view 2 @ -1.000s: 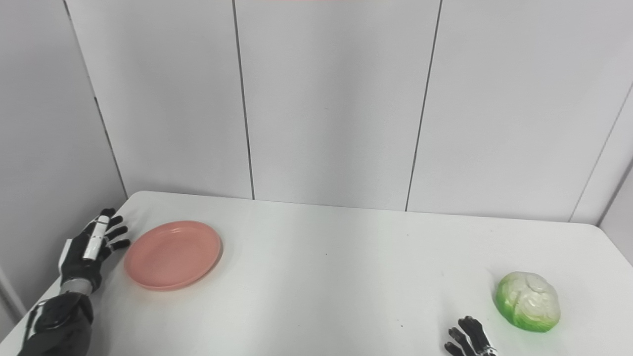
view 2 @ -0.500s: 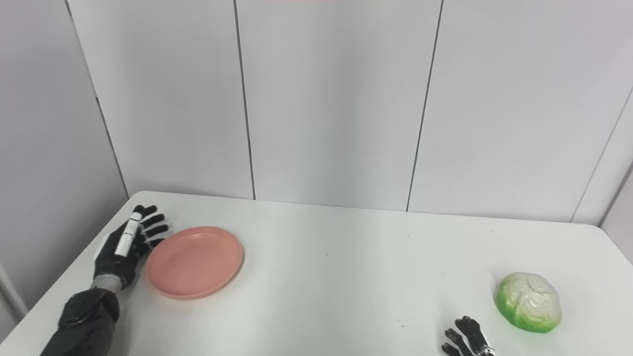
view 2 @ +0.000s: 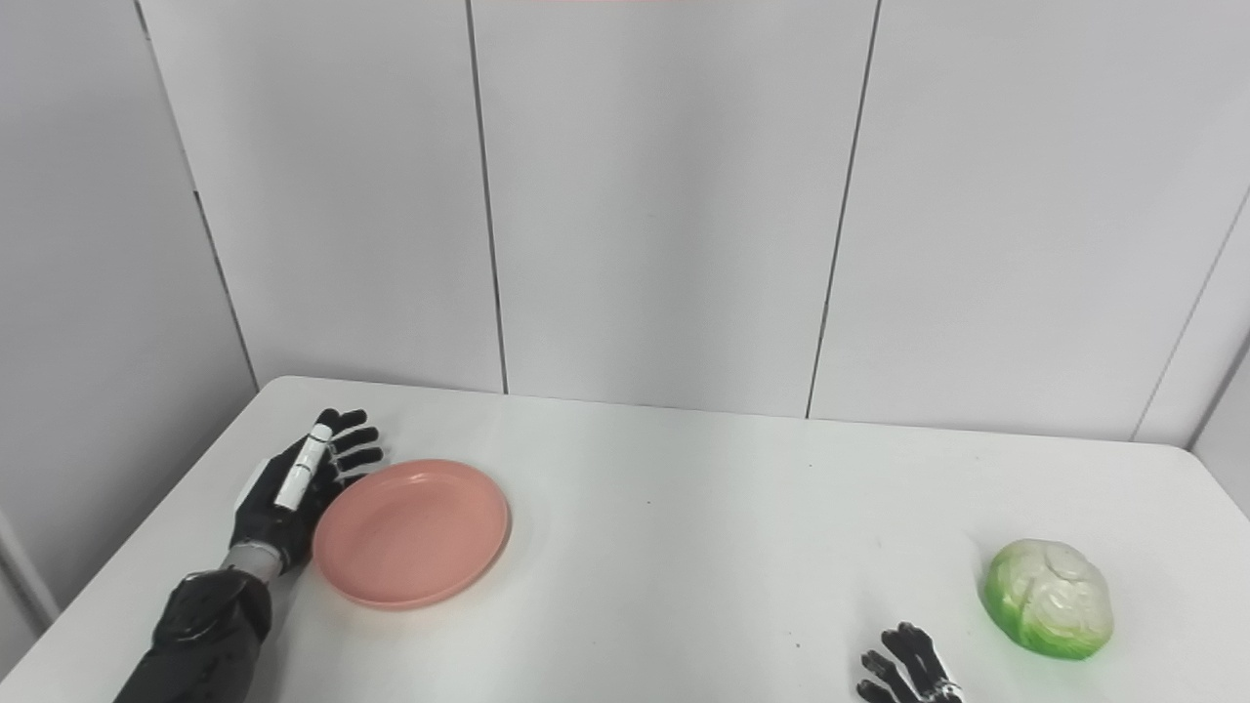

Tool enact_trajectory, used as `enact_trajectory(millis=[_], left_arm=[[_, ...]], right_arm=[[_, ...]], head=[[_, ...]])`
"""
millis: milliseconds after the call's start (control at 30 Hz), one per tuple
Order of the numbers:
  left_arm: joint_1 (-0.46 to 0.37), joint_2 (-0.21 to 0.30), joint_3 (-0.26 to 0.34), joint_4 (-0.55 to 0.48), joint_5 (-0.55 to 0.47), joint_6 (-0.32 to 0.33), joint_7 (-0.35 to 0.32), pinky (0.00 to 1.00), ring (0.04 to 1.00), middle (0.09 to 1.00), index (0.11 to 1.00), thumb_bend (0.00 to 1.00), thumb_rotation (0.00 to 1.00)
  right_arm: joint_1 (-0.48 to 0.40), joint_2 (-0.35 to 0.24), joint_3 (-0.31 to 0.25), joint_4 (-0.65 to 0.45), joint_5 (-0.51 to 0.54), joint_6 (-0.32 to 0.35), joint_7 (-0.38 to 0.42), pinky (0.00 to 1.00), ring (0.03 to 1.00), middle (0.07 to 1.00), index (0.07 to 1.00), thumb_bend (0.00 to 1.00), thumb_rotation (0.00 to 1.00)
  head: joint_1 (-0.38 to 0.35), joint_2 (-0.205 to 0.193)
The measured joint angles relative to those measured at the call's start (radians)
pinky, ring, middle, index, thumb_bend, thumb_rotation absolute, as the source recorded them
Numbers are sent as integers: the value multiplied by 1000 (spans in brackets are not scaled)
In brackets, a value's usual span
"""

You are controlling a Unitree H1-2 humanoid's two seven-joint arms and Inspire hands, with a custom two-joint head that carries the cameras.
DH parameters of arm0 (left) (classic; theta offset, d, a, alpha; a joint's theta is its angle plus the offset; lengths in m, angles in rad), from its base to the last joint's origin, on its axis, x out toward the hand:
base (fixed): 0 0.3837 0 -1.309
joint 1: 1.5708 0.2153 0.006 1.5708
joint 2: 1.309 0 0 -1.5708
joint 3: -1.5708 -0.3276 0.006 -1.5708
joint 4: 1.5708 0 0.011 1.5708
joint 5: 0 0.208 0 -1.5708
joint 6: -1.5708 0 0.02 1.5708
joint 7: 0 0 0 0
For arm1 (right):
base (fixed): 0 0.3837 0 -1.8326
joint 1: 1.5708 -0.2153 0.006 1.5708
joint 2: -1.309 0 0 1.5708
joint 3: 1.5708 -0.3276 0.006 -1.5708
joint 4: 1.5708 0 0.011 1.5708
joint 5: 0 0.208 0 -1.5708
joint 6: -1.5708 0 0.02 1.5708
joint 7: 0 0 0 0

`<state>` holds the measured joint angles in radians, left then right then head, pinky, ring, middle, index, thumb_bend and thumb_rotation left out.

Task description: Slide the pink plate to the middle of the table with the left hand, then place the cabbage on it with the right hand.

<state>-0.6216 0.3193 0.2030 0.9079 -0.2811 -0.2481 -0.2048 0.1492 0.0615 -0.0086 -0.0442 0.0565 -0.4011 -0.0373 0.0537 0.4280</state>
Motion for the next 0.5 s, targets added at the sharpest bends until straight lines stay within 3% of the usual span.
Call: enact_trajectory(millis=[233, 500], left_arm=[[27, -33, -26, -50, 2, 8, -14, 634, 757, 780, 717, 763, 770], [73, -67, -78, -155, 65, 43, 33, 848, 853, 851, 709, 822, 831]], right_arm=[[2, 1, 5, -3, 0, 4, 0, 741, 775, 833, 829, 556, 988], [3, 3, 10, -6, -23, 13, -7, 713, 764, 825, 832, 574, 982]], head=[[-5, 6], [-20, 12]])
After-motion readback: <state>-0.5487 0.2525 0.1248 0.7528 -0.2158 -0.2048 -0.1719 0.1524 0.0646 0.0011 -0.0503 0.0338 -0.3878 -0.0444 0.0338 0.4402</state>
